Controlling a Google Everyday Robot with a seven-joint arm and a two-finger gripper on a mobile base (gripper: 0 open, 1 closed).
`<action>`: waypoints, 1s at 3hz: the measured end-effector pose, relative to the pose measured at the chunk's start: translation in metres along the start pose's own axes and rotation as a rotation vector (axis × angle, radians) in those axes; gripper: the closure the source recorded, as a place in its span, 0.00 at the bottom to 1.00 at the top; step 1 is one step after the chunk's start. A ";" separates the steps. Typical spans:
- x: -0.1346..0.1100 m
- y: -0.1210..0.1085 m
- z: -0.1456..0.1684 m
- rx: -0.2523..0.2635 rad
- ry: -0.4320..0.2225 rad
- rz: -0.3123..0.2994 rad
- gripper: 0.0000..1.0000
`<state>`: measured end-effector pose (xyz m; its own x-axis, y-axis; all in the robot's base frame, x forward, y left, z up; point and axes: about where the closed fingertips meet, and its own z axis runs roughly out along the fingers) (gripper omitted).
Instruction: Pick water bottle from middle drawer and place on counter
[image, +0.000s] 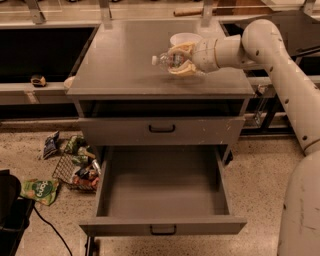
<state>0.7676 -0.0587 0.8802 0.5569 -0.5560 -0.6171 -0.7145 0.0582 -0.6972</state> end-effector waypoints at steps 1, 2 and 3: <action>0.006 0.001 0.004 -0.005 0.007 0.020 0.35; 0.011 0.003 0.007 -0.016 0.010 0.036 0.12; 0.012 0.000 0.003 -0.015 0.020 0.038 0.00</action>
Offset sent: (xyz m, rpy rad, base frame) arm 0.0101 -0.0082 -0.0128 -0.0032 0.0568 -0.0235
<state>0.7753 -0.0623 0.8717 0.5210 -0.5701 -0.6352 -0.7409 0.0673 -0.6682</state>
